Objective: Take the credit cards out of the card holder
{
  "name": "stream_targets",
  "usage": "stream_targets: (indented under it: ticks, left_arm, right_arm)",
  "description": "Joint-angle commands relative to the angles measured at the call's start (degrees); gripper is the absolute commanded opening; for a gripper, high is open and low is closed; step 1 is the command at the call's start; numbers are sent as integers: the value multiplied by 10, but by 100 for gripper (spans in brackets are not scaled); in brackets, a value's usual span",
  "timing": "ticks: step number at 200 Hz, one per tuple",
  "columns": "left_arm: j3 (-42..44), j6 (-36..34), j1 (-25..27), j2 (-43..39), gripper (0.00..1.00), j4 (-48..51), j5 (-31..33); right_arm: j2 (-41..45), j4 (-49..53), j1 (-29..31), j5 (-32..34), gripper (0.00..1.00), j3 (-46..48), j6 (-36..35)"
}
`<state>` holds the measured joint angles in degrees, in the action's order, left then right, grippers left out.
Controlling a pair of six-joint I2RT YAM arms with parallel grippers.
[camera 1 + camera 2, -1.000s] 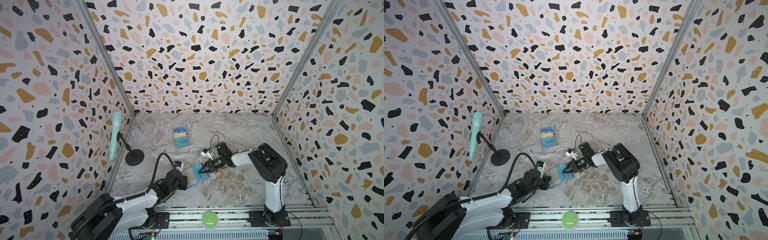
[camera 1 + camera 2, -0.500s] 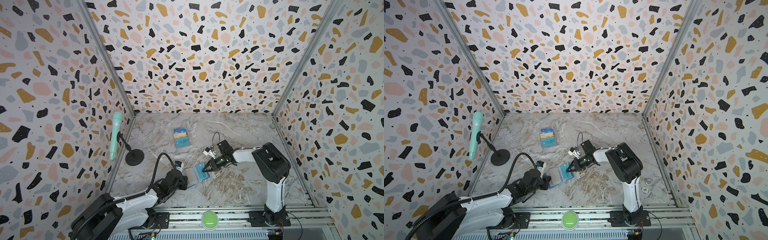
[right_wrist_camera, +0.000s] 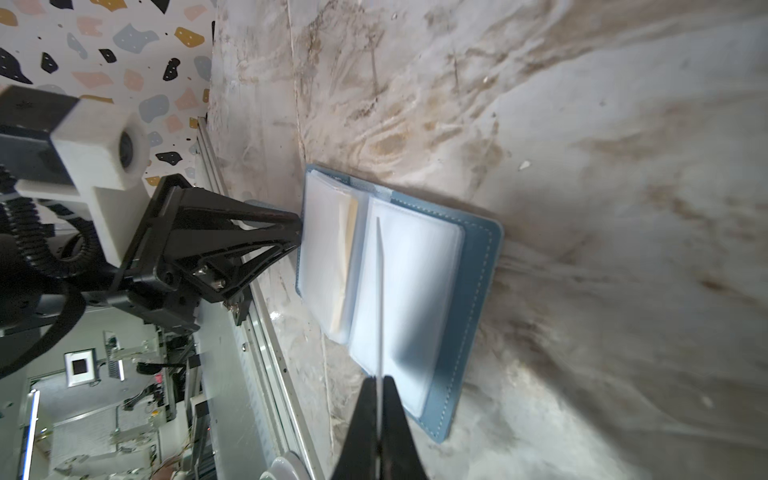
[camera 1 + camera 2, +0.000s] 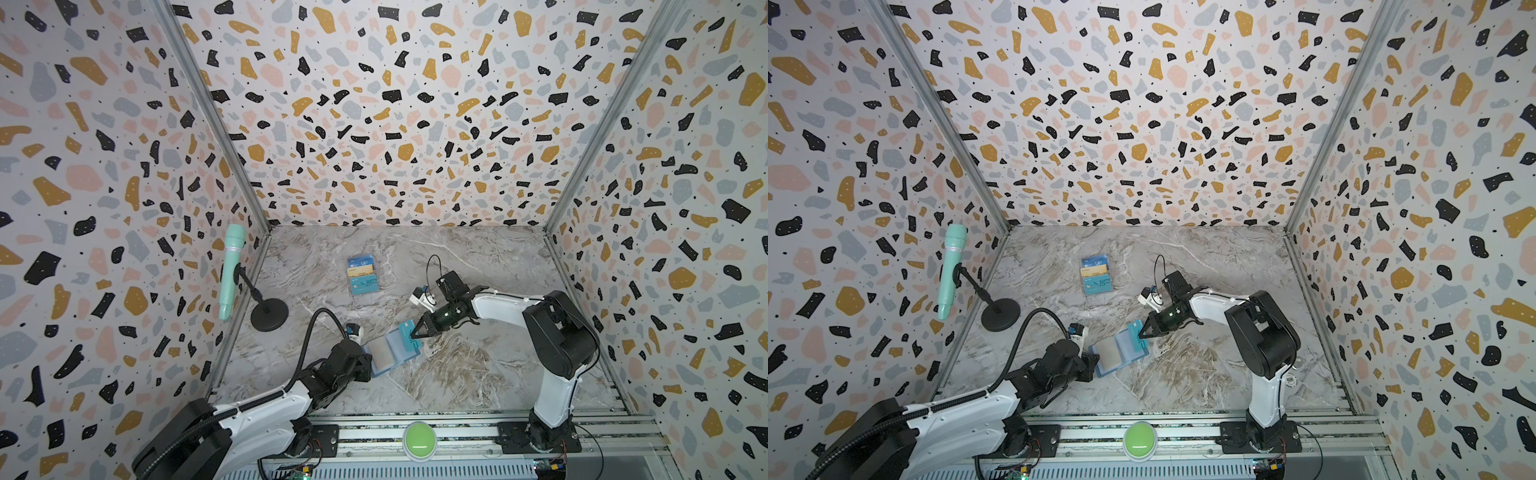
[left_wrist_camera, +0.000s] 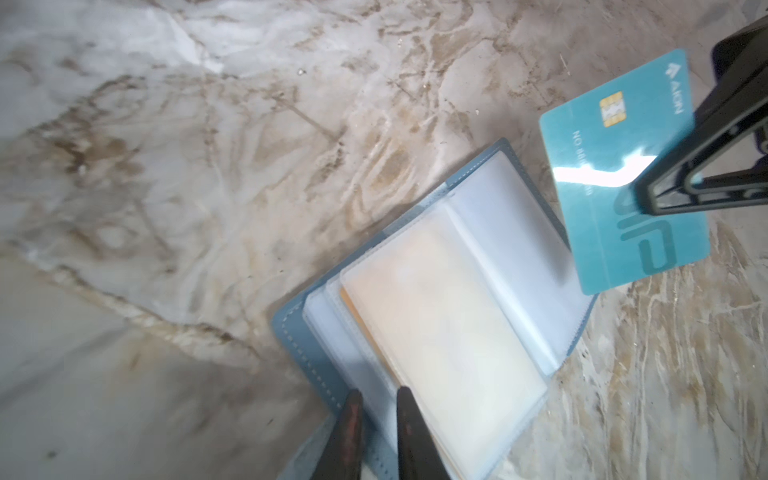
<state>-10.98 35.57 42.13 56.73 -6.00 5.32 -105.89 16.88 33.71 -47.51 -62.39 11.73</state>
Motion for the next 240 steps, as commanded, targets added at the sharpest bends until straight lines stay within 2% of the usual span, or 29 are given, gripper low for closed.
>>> stream_targets:
  ticks: [1, 21, 37, 55, 74, 110, 153, 169, 191, 213, 240]
  left_arm:
    - [-29, -6, 1, -29, 25, 61, 31]
    - [-53, -25, 1, -58, 32, 84, 30]
    - [-81, -58, 1, -72, 42, 84, 5]
    - [-114, -127, 1, -73, 54, 61, -77]
    - [-146, -179, -1, -64, 57, 24, -165]
    - [-221, -246, -10, -30, 58, 22, -285]
    - [-313, -315, -51, 0, 57, 110, -392]
    - [-341, -344, -79, 16, 55, 149, -447]
    - [-375, -387, -103, 38, 50, 210, -483]
    - [-393, -432, -112, 56, 47, 250, -550]
    - [-397, -452, -112, 67, 43, 254, -606]
  right_arm:
    - [37, 65, -1, 55, 0, -18, -41]
    - [59, 87, -1, 74, 0, -22, -59]
    - [78, 97, -1, 71, 0, -21, -81]
    - [109, 100, 0, 53, 0, -13, -112]
    - [155, 91, 3, 37, 0, 5, -136]
    - [226, 93, 3, 10, 0, 29, -166]
    - [294, 89, 23, -14, 0, 68, -198]
    - [308, 89, 38, -23, 0, 71, -211]
    - [321, 84, 54, -35, 0, 72, -226]
    - [331, 85, 59, -35, 0, 70, -238]
    - [337, 77, 61, -36, 0, 60, -249]
